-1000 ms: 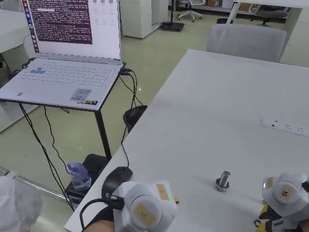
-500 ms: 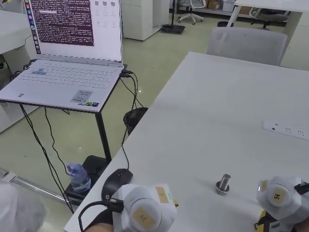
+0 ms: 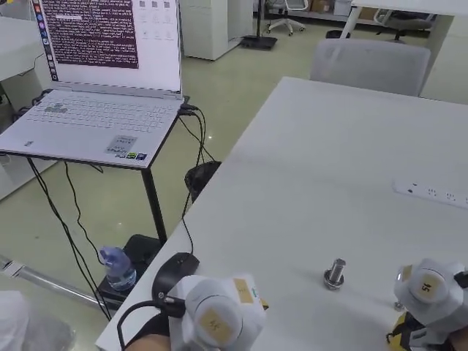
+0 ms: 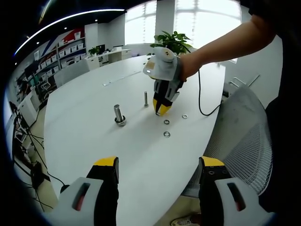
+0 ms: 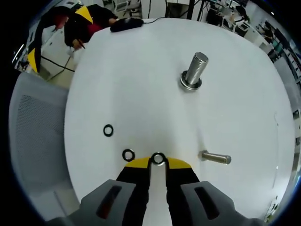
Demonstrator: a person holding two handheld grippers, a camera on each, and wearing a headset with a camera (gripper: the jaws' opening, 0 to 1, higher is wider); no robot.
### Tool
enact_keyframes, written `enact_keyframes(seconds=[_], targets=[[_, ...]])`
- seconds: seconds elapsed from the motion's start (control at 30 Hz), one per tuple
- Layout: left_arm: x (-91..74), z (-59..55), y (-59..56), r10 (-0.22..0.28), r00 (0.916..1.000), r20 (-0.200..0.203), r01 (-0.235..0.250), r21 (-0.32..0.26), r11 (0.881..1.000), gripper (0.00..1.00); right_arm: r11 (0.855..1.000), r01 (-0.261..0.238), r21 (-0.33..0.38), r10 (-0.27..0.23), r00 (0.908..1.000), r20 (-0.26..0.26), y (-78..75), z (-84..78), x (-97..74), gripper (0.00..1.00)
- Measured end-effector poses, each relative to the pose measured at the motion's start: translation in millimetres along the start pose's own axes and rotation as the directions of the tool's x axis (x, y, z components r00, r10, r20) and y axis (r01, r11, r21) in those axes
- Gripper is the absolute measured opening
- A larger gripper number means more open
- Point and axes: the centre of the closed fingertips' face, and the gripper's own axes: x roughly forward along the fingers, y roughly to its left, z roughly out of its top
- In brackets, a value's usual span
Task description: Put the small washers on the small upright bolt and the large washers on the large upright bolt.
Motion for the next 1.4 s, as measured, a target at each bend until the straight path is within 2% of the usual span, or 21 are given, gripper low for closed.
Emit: enact_keyframes(seconds=[0.37,0.57,1.1,1.23,1.4], targets=[[7.4,3.6,0.3,-0.011,0.9999,0.009,0.011,0.006,1.0,0.69,0.999,0.016,0.046,-0.016,0.9999,0.002,-6.7,-15.4,-23.7,0.13],[9.9,4.8,2.6,-0.012,0.9999,0.01,0.012,-0.001,1.0,0.71,0.997,0.039,0.063,-0.039,0.9992,-0.001,-21.4,-21.9,-35.8,0.13],[16.6,8.3,0.8,-0.014,0.9997,0.02,0.014,-0.016,1.0,0.75,0.996,0.069,0.064,-0.071,0.9972,0.025,-50.0,-4.7,-66.5,0.13],[17.4,10.5,1.3,-0.013,0.9995,0.028,0.013,-0.014,1.0,0.77,0.996,0.071,0.061,-0.073,0.9969,0.03,-56.4,0.4,-68.4,0.13],[18.4,8.7,1.1,-0.019,0.9997,0.016,0.019,-0.006,1.0,0.79,0.996,0.073,0.054,-0.075,0.9963,0.041,-61.8,10.8,-69.3,0.13]])
